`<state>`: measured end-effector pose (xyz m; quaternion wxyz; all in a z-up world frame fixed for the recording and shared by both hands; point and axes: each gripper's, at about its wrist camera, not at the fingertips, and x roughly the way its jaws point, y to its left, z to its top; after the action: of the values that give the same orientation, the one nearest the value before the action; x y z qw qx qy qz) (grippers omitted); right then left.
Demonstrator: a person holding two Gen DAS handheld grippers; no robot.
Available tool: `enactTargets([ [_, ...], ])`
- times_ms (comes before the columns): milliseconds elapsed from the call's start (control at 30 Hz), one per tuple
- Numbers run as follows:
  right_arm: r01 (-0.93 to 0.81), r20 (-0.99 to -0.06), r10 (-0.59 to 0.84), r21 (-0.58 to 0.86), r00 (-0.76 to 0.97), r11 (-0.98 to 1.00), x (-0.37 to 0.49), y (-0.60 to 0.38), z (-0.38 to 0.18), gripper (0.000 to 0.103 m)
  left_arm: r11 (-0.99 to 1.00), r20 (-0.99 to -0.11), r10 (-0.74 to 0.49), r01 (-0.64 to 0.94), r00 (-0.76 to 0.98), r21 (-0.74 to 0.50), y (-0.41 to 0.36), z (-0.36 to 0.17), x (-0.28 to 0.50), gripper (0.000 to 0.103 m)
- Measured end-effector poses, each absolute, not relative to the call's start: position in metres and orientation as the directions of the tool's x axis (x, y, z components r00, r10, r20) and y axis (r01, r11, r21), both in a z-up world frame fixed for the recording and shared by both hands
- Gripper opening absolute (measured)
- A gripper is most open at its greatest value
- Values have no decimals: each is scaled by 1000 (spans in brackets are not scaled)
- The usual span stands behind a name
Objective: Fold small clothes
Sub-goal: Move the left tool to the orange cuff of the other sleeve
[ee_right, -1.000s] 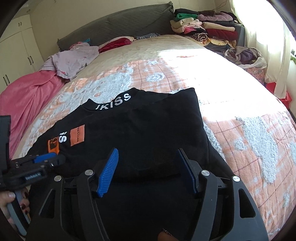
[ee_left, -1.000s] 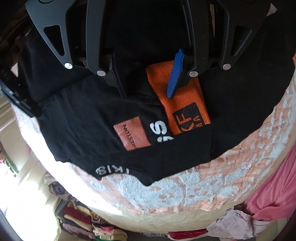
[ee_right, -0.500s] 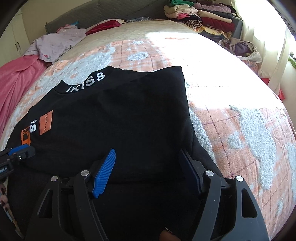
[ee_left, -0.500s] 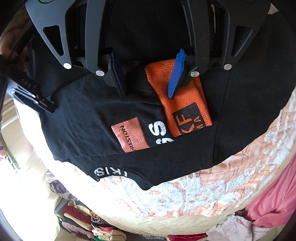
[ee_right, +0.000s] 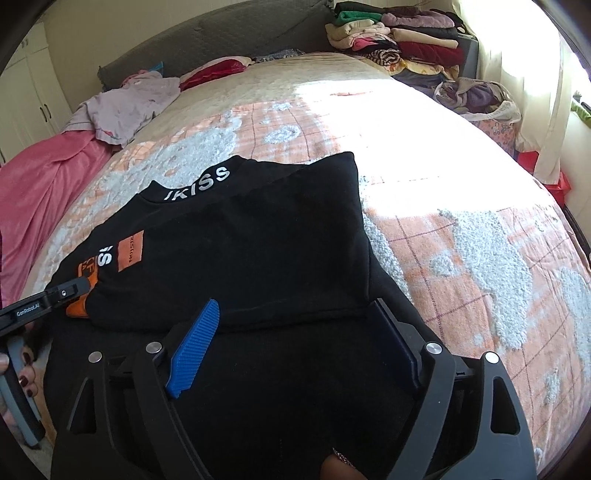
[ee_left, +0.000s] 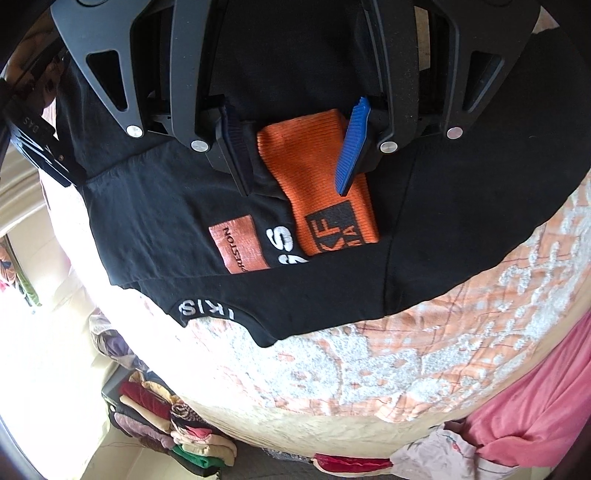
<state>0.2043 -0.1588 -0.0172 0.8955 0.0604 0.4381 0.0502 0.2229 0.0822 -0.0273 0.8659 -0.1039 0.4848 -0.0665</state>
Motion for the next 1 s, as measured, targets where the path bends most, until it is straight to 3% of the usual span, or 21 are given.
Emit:
enactTargets([
  [200, -44, -751, 167, 182, 639, 982, 192, -160, -3, 87, 970, -800, -192, -15, 568, -243, 94, -19, 212, 38],
  [267, -59, -736, 182, 190, 652, 980, 187, -157, 3, 89, 970, -786, -179, -29, 592, -242, 99, -16, 206, 44],
  [300, -62, -730, 183, 191, 658, 980, 184, -155, 6, 90, 970, -781, -170, -39, 601, -242, 102, -14, 202, 52],
  [400, -84, -710, 201, 197, 675, 977, 176, -146, 13, 92, 968, -752, -143, -67, 643, -242, 112, -6, 189, 56],
  [733, -158, -667, 260, 211, 698, 965, 158, -114, 30, 98, 970, -706, -42, -139, 707, -198, 135, 19, 154, 86],
  [867, -176, -660, 274, 213, 699, 961, 152, -106, 34, 98, 965, -706, -23, -168, 708, -200, 143, 23, 142, 93],
  [1000, -197, -653, 293, 219, 698, 956, 148, -97, 37, 98, 960, -714, -2, -199, 700, -198, 155, 24, 130, 93],
])
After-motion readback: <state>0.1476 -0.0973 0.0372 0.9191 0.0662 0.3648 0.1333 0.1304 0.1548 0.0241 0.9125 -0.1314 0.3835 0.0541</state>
